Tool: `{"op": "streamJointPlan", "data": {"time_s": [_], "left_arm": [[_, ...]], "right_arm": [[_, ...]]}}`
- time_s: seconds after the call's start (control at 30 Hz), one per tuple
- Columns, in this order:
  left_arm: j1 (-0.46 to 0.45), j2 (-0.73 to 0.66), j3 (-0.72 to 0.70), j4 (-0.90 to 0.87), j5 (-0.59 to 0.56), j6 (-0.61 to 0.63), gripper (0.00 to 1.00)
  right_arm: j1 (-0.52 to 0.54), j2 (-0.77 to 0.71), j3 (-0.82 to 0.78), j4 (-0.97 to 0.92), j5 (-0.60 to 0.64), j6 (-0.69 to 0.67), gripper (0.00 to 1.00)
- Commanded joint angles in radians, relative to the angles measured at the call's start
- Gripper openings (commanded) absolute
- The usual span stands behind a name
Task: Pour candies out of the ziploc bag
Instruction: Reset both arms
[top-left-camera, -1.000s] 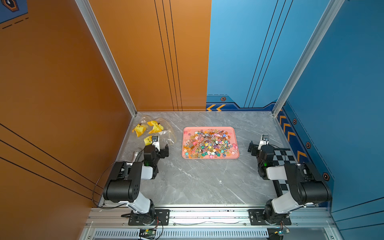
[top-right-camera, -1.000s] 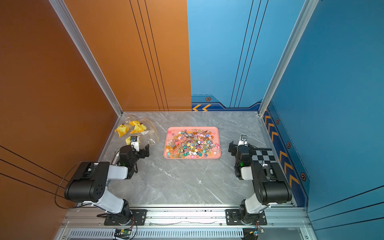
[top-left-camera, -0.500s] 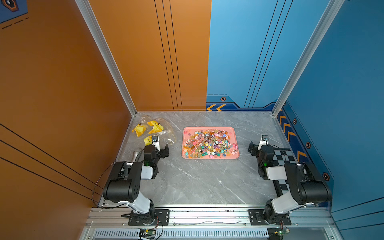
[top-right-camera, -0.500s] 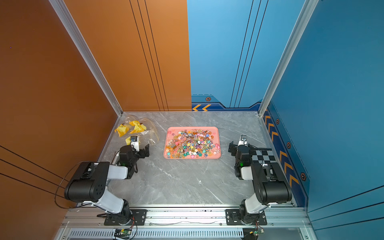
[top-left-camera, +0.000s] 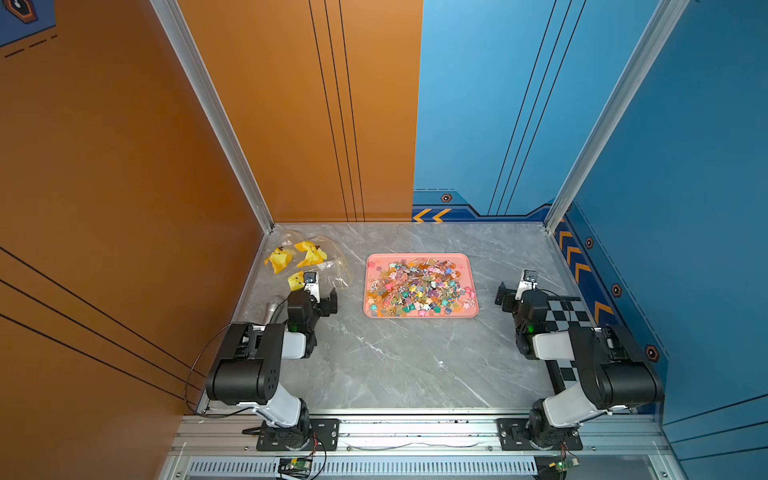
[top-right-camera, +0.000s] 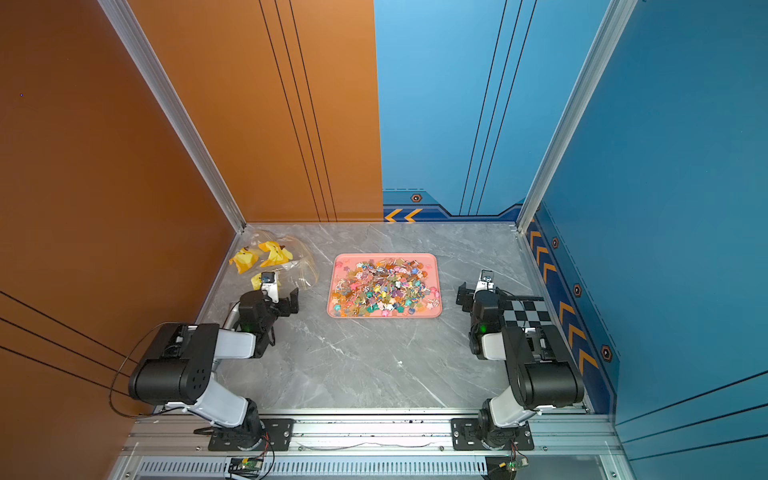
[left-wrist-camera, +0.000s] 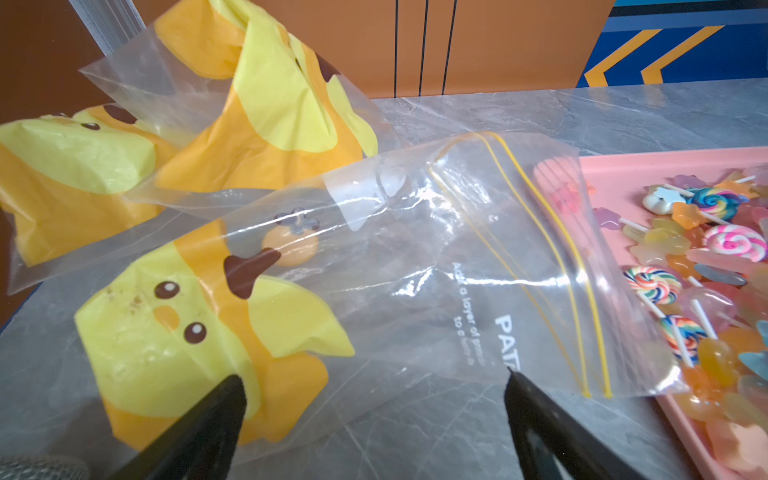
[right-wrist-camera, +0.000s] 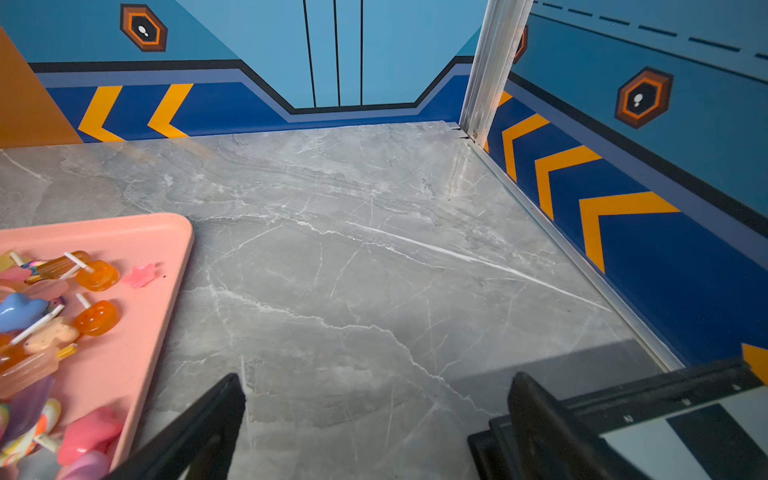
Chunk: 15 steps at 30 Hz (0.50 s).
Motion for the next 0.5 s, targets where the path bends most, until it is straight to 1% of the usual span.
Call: {"op": "streamJointPlan", "data": {"time_s": [0.0,0.47], "left_arm": [[0.002,-0.015,0.008,-0.002,0.003,-0.011,0.98],[0.005,-0.013,0.008,-0.001,0.009,-0.013,0.98]], "right_arm": [[0.003,-0.010,0.001,-0.016,-0.011,0.013,1.00],[0.002,-0.010,0.001,-0.016,-0.013,0.013,1.00]]}}
